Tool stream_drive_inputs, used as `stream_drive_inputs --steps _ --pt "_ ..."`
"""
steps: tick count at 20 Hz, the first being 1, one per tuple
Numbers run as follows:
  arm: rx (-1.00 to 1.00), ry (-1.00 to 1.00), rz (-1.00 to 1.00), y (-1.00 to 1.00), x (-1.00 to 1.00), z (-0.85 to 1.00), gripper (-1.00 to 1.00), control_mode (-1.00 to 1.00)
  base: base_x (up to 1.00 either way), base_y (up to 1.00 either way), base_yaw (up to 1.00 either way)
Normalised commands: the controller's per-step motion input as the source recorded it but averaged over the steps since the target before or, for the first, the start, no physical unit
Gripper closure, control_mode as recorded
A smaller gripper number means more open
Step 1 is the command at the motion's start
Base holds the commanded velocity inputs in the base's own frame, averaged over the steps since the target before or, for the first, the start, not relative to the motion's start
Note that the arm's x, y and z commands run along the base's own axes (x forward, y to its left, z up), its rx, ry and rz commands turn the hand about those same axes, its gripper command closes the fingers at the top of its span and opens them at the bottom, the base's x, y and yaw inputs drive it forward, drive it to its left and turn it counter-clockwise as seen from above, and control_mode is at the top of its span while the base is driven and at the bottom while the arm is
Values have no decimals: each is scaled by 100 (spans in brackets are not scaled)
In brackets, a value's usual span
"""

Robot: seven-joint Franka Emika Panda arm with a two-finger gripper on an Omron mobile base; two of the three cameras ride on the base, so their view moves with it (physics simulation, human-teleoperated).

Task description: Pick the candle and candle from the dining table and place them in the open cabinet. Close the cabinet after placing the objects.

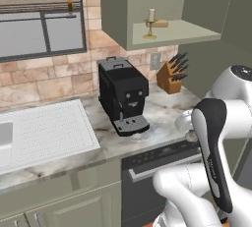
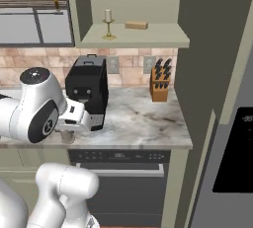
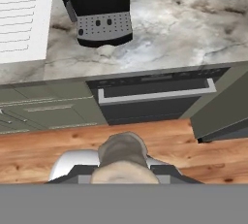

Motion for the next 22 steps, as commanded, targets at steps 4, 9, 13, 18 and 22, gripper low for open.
stream_drive_inputs --steps 4,9,13,18,22 --pt "0 0 0 0 0 0 100 100 0 0 0" --pt "0 0 0 0 0 0 100 -100 0 0 0" --pt "0 0 0 0 0 0 100 -100 0 0 0" --pt "0 -6 9 -18 0 8 100 -100 0 0 0" --pt "7 -16 14 -52 1 70 100 -100 0 0 0"
